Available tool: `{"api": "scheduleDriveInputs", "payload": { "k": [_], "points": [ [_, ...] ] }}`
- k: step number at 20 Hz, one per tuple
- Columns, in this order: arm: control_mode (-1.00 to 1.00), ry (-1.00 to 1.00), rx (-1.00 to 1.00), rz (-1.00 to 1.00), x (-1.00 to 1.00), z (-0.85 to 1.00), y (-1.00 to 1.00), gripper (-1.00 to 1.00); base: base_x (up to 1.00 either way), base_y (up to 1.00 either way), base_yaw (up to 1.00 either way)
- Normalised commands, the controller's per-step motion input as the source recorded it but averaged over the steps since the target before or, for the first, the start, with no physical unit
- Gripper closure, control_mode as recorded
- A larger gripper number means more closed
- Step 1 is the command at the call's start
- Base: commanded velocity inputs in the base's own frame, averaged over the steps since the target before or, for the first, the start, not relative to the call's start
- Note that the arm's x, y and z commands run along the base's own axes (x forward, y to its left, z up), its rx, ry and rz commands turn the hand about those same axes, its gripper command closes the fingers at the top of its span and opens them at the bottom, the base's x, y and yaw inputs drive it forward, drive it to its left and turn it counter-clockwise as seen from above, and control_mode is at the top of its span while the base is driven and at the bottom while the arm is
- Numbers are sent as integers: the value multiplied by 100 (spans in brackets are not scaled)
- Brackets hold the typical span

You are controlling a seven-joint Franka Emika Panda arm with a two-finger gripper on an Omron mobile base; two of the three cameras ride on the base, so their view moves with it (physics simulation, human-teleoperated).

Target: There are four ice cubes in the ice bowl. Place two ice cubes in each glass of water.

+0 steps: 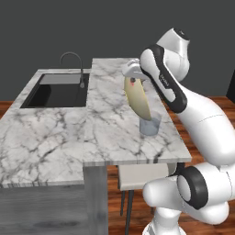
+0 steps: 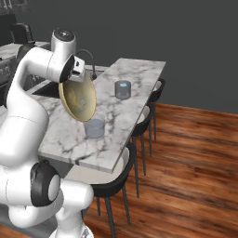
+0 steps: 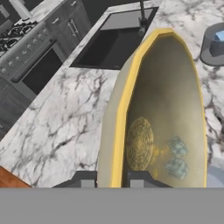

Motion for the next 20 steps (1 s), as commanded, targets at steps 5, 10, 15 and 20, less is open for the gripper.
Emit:
{"api": "scheduleDriveInputs", "payload": {
  "k": [5, 10, 15, 20],
  "points": [
    [-100, 0, 3, 0, -1, 2, 0, 100, 0, 0, 0],
    [-100, 0, 1, 0, 0, 5, 0, 100, 0, 0, 0],
    [-100, 0, 0, 0, 0, 4, 0, 100, 0, 0, 0],
    [-100, 0, 0, 0, 0, 5, -5, 100, 0, 0, 0]
  ]
}}
